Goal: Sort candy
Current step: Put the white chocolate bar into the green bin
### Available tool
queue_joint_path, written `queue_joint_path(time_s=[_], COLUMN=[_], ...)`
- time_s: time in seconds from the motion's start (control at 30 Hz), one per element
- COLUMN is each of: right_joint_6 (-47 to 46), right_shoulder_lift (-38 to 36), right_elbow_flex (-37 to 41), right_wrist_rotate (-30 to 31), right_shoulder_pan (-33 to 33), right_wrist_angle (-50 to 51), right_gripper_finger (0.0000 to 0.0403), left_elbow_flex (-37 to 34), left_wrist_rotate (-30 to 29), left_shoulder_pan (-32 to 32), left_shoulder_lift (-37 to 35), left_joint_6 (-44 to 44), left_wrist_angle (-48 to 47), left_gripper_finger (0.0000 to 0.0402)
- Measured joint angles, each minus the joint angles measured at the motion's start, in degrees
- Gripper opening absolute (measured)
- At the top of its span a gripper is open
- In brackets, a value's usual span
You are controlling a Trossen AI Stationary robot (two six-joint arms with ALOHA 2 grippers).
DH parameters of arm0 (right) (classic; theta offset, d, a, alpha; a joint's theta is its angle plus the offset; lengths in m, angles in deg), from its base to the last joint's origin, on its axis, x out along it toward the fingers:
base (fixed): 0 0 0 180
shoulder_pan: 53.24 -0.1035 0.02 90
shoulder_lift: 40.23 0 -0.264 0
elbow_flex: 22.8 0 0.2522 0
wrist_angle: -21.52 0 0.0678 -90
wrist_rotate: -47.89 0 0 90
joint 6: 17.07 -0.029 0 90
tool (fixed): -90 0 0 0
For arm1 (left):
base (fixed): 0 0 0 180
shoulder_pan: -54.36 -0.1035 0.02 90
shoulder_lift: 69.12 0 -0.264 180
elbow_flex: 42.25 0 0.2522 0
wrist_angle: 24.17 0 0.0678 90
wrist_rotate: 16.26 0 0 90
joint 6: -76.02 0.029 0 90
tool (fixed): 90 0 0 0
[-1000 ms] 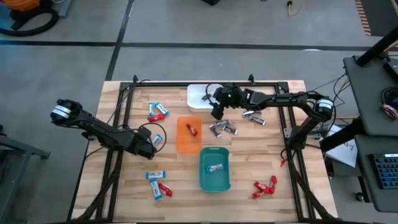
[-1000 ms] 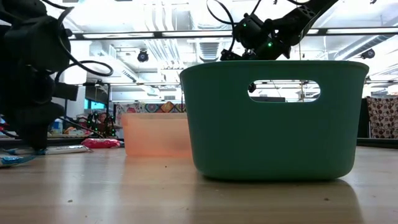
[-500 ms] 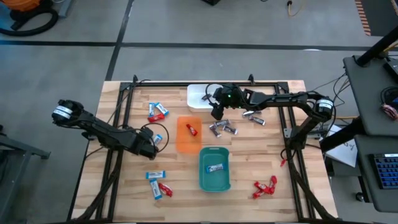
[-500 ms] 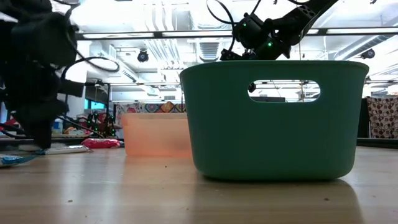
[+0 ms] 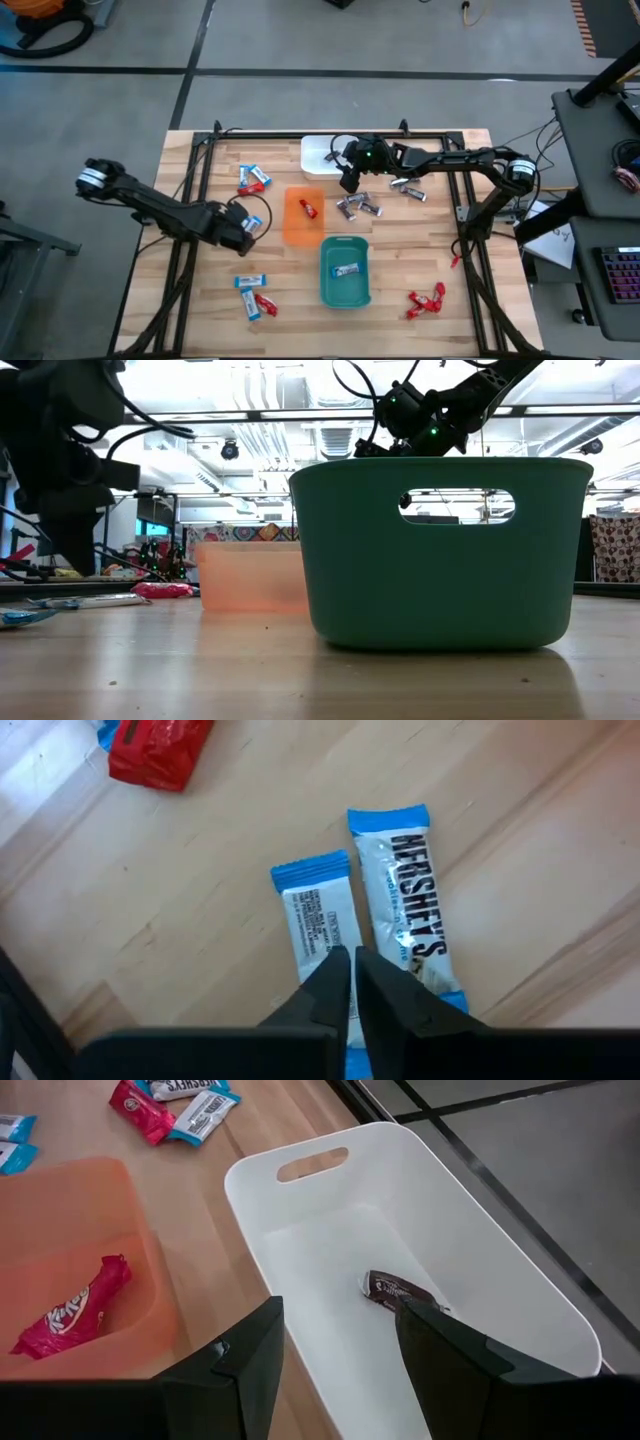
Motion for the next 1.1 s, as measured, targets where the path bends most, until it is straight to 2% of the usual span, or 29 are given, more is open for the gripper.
queue_joint_path(time_s=[0.23,0.47,0.67,0.77,0.93,1.1], right_joint_6=[-0.01,0.04,0.10,0.35,0.88,1.34], right_shoulder_lift=[0.00,0.00,0.00,0.00,0.00,0.00], right_elbow_flex=[0.01,0.01,0.01,0.01,-0.01,0.01], right_wrist_rotate=[-0.04,-1.27,-1.51,-1.53,-1.55,-1.72], right_shoulder_pan=[-0.04,-0.37,-0.37,-0.39,-0.39,-0.52], right_wrist_angle=[0.08,0.33,0.33,0.32,0.31,0.31], right_gripper_finger=[0.0185,0.0185,0.0185,0.0185,0.0185,0.0185], left_elbow_flex=[-0.41,-1.38,-1.60,-2.04,-2.31,-5.00], left_wrist_rotate=[-1.12,-9.96,-18.38,-18.74,-18.55,-19.26], left_shoulder_pan=[0.47,6.09,11.57,12.56,12.89,15.63], left_shoulder_lift=[-1.77,-2.77,0.34,2.10,4.29,3.93], left_joint_6=[0.09,7.60,7.39,4.12,-7.00,-7.70], left_wrist_angle=[0.13,9.43,10.46,10.38,4.91,5.54], left_gripper_finger=[0.0078,0.0140,0.0150,0.0151,0.0151,0.0151])
